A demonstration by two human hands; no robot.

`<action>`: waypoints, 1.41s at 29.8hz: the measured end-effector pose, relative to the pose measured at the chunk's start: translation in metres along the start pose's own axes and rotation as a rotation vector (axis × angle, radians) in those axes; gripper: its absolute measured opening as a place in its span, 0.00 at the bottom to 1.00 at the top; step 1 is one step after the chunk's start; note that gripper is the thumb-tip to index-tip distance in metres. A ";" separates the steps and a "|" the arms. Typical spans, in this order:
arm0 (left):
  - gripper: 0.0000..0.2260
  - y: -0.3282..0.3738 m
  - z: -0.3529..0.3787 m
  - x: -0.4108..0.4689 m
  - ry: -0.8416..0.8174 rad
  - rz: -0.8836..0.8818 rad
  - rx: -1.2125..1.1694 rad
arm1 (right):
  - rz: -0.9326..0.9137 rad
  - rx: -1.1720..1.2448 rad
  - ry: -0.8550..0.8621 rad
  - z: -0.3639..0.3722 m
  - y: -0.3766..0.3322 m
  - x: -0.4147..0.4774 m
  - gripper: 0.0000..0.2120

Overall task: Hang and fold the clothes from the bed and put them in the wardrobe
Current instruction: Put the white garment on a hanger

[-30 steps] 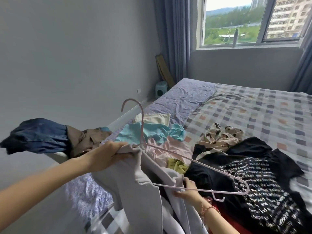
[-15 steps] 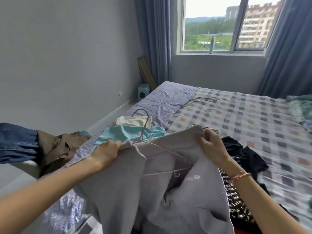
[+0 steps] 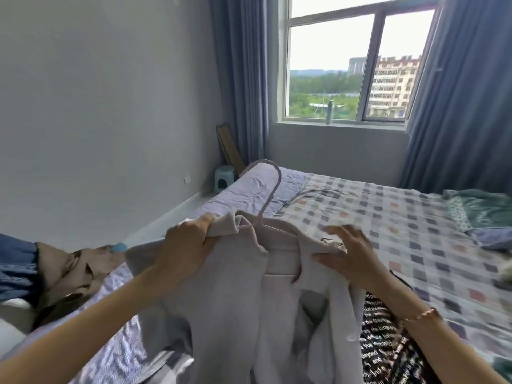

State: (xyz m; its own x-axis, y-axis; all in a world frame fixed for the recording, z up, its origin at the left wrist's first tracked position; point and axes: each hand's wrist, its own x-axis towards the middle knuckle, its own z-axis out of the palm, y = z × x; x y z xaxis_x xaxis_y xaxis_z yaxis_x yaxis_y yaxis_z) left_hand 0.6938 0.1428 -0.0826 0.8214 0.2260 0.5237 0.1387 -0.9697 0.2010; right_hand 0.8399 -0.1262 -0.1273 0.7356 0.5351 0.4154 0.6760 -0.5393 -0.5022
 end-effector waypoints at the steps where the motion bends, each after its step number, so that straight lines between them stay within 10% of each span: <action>1: 0.38 -0.001 -0.002 0.002 0.011 -0.007 -0.010 | 0.024 0.054 -0.134 -0.003 -0.006 0.003 0.21; 8: 0.21 0.023 -0.022 0.007 -0.194 0.323 -0.235 | -0.285 0.032 -0.097 -0.007 -0.096 -0.001 0.18; 16: 0.20 0.007 -0.105 0.035 -0.140 0.302 -0.291 | -0.003 0.317 0.025 -0.103 -0.099 0.005 0.35; 24: 0.26 -0.005 -0.134 0.069 -0.324 0.295 -0.269 | 0.305 0.437 -0.714 -0.157 -0.097 0.034 0.38; 31: 0.14 -0.032 0.077 0.158 -0.622 0.353 -0.067 | 0.440 -0.327 -0.665 -0.035 -0.002 0.143 0.26; 35: 0.16 -0.059 0.251 0.164 -0.514 0.103 0.107 | 0.496 -0.362 -0.366 0.098 0.115 0.148 0.17; 42: 0.13 -0.057 0.405 -0.097 -1.118 -0.276 -0.236 | 0.913 0.119 -0.501 0.271 0.186 -0.059 0.15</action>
State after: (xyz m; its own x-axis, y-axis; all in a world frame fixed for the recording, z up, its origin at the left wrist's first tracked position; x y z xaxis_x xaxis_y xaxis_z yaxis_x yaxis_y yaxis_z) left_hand 0.8301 0.1391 -0.4805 0.8244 0.1049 -0.5562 0.3786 -0.8327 0.4041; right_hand 0.9096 -0.0819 -0.4506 0.8430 0.1798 -0.5069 -0.1555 -0.8207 -0.5498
